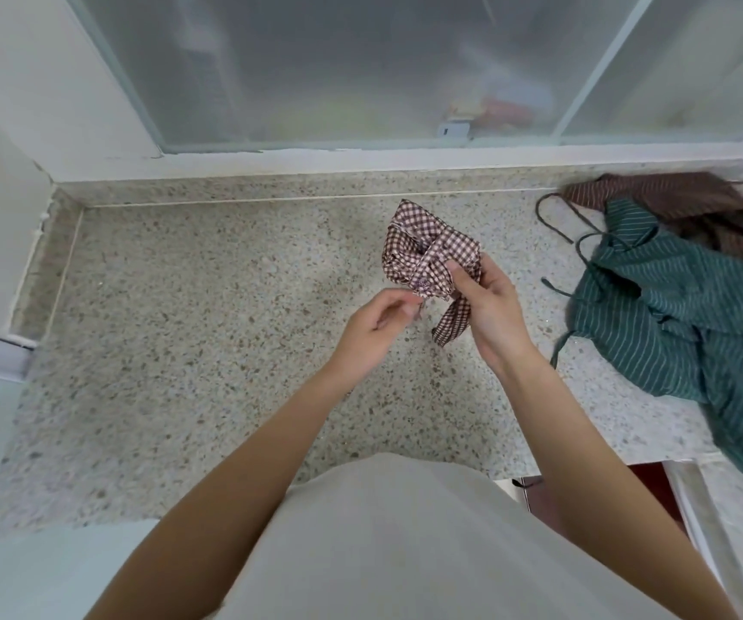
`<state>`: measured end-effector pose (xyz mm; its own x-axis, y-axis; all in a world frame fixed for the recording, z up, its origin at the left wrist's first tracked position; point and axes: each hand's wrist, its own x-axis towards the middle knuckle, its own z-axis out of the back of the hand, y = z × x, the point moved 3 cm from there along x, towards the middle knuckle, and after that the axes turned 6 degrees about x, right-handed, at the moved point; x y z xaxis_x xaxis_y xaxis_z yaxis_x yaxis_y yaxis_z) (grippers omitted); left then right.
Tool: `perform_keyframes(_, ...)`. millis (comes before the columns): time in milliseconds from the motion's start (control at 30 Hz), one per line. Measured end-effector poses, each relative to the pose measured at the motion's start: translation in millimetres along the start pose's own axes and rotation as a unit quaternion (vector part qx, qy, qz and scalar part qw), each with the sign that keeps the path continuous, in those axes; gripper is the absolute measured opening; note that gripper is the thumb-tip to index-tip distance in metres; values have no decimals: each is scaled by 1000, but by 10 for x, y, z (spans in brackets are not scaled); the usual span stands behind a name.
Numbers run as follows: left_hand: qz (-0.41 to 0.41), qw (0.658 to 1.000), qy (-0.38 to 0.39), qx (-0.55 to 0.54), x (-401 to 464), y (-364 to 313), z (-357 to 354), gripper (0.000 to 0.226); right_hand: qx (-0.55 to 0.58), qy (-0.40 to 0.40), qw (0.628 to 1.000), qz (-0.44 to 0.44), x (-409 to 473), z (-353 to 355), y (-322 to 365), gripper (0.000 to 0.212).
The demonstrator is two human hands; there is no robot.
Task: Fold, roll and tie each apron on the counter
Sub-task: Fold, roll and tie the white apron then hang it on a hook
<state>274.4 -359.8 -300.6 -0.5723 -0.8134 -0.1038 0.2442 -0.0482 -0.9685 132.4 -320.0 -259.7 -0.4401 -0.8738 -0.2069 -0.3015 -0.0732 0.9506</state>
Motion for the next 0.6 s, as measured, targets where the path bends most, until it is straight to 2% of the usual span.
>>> perform_keyframes(67,6,1000,12,-13,8,-15,-73,20,18,2,1000,-8,-23,-17,20,19)
perform_keyframes(167,7,1000,-22,-9,5,-55,-80,14,74,7,997,-30,-48,-33,42,24)
perform_keyframes(333,-33,998,-45,15,12,-70,-61,23,171,3,983,-67,-54,-36,47,20)
perform_keyframes(433,-44,996,-69,35,17,-75,-49,22,170,12,982,-78,-76,-73,32,20)
perform_keyframes(533,-31,997,-68,4,33,-74,-42,31,144,10,987,-69,-99,-102,16,26)
perform_keyframes(600,-19,998,-37,-38,17,-117,-39,19,125,-2,991,-53,-101,-90,32,33)
